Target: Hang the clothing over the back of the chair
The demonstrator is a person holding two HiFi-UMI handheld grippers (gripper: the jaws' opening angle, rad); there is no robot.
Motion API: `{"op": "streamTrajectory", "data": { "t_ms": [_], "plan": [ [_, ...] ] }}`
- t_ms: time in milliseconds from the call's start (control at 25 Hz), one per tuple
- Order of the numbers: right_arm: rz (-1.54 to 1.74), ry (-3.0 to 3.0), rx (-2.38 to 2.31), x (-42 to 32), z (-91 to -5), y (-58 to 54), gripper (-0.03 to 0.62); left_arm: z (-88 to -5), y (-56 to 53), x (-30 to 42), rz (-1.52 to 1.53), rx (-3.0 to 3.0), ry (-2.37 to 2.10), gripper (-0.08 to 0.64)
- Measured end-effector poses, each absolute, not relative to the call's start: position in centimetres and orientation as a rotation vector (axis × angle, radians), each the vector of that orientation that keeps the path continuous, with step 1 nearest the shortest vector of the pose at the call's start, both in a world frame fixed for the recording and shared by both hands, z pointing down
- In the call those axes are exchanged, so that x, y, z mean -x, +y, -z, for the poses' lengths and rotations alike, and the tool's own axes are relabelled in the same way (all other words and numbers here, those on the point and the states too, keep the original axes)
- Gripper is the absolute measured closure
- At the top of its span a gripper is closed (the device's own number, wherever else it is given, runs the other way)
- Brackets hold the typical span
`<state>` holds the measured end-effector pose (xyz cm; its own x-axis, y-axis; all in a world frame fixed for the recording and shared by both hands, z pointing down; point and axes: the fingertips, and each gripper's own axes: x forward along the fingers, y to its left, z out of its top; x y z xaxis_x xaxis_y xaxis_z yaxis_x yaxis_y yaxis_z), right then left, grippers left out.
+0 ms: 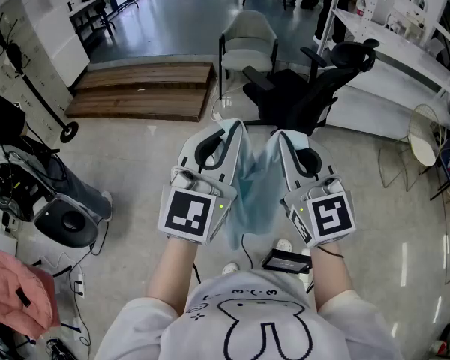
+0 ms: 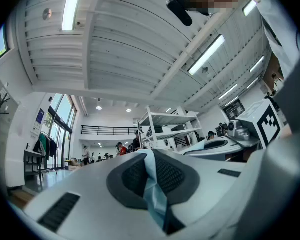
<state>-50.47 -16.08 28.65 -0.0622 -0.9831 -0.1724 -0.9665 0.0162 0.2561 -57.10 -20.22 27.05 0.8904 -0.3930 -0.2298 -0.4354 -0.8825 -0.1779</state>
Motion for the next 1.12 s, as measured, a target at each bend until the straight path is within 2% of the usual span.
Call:
{"op": "streamTrajectory", "data": {
  "t_ms": [400,1120],
  "plan": [
    [0.493,-2.188,-2.081,51.2,-28.3,-17.2,0.561,-26.8,-21.0,56.6,-0.240,2.810,0.642,0.529],
    [0.667,-2.044,-1.952,41.4,-22.8,-22.0,0.561,-20.6,-27.1,48.9,-0.280,2.670,0.662,0.529]
  ]
}}
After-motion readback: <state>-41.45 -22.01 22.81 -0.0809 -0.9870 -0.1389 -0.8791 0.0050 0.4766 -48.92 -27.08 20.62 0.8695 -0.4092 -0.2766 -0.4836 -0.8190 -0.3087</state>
